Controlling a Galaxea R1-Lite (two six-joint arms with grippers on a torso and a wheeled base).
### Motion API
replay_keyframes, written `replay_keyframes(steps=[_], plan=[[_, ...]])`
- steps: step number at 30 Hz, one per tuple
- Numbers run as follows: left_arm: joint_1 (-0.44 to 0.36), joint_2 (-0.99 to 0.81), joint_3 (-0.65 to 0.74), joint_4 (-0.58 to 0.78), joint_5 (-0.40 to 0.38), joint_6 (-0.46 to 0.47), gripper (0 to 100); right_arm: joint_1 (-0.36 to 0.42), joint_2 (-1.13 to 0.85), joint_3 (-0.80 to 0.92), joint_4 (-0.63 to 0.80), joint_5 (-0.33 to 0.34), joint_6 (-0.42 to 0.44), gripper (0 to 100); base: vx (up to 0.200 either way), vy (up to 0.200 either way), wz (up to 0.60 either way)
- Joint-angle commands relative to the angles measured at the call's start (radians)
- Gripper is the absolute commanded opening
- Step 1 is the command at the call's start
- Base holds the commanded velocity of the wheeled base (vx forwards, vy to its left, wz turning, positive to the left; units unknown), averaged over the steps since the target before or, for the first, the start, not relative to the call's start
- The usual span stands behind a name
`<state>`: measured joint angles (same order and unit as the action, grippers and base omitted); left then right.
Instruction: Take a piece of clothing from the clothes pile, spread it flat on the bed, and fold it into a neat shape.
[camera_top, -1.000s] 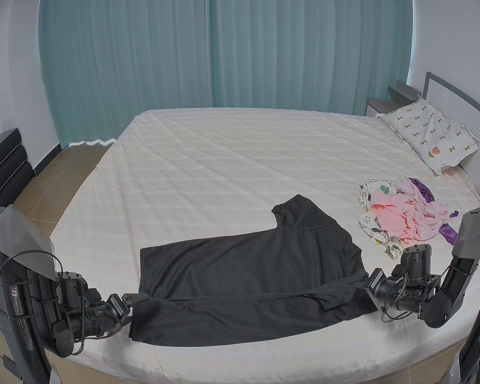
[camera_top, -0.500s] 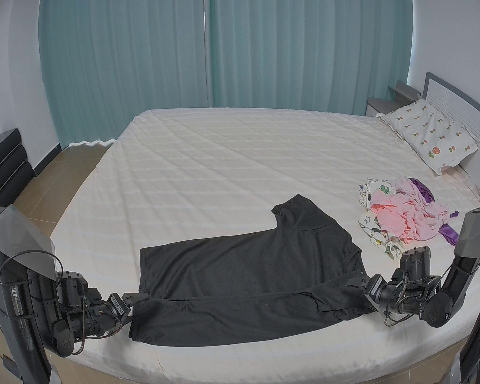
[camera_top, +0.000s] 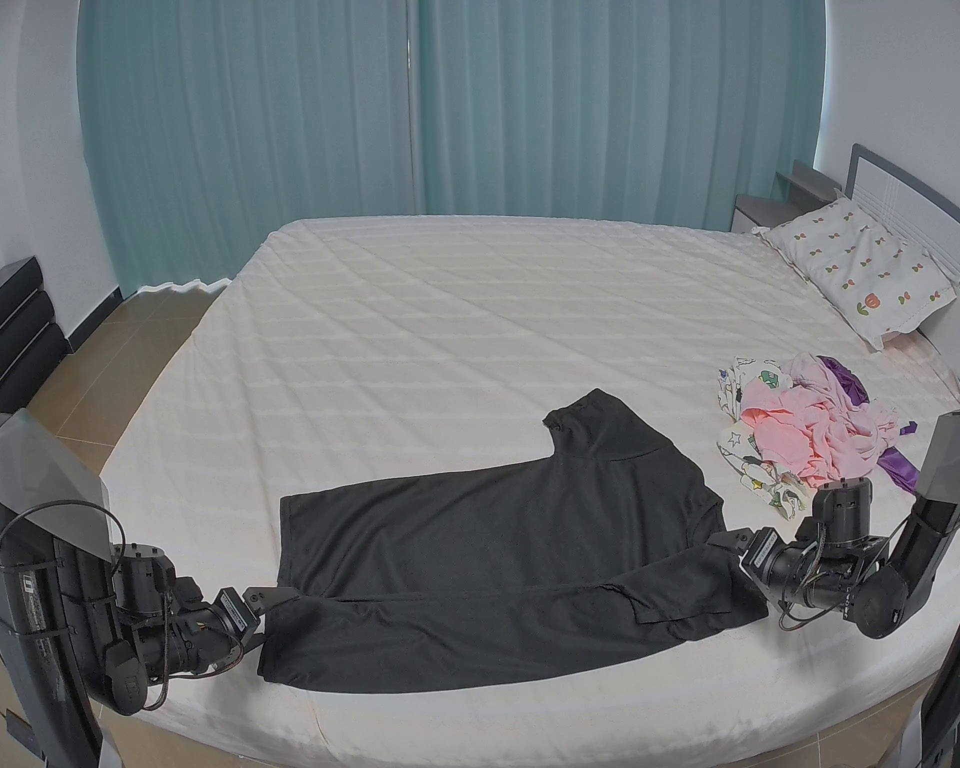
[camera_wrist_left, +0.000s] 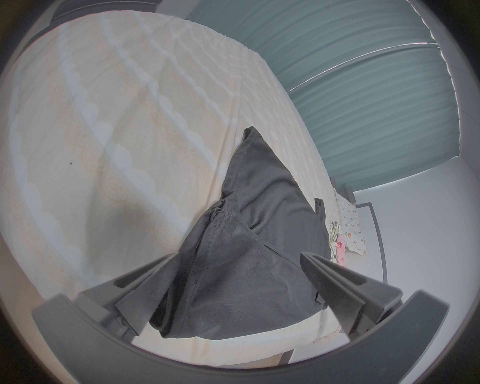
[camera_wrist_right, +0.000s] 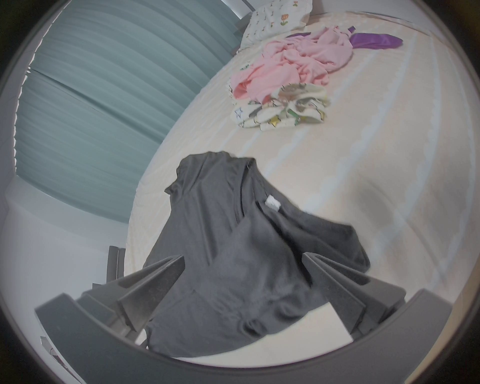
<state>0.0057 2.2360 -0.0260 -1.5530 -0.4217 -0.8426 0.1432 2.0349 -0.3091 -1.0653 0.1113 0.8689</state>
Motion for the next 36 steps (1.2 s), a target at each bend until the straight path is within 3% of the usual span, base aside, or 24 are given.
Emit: replay_keyframes(steps=[1, 6, 11, 12, 36], plan=[[0.017, -0.004, -0.003, -0.009, 0.0, -0.004, 100, -0.019, 0.05, -0.073, 0.002, 0.001, -0.019, 100, 0.0, 0.0, 0.0], [0.022, 0.001, -0.006, -0.009, 0.0, -0.006, 100, -0.02, 0.136, -0.151, 0.002, 0.004, -0.085, 100, 0.0, 0.0, 0.0], [0.02, 0.001, -0.006, -0.009, 0.0, -0.006, 100, -0.014, 0.189, -0.208, 0.002, 0.008, -0.097, 100, 0.0, 0.0, 0.0], [0.022, 0.001, -0.006, -0.009, 0.0, -0.006, 100, -0.014, 0.199, -0.219, 0.002, 0.01, -0.097, 0, 0.0, 0.0, 0.0], [0.017, 0.002, -0.006, -0.009, 0.006, 0.0, 100, -0.076, 0.222, -0.238, -0.002, 0.008, -0.084, 0, 0.0, 0.0, 0.0]])
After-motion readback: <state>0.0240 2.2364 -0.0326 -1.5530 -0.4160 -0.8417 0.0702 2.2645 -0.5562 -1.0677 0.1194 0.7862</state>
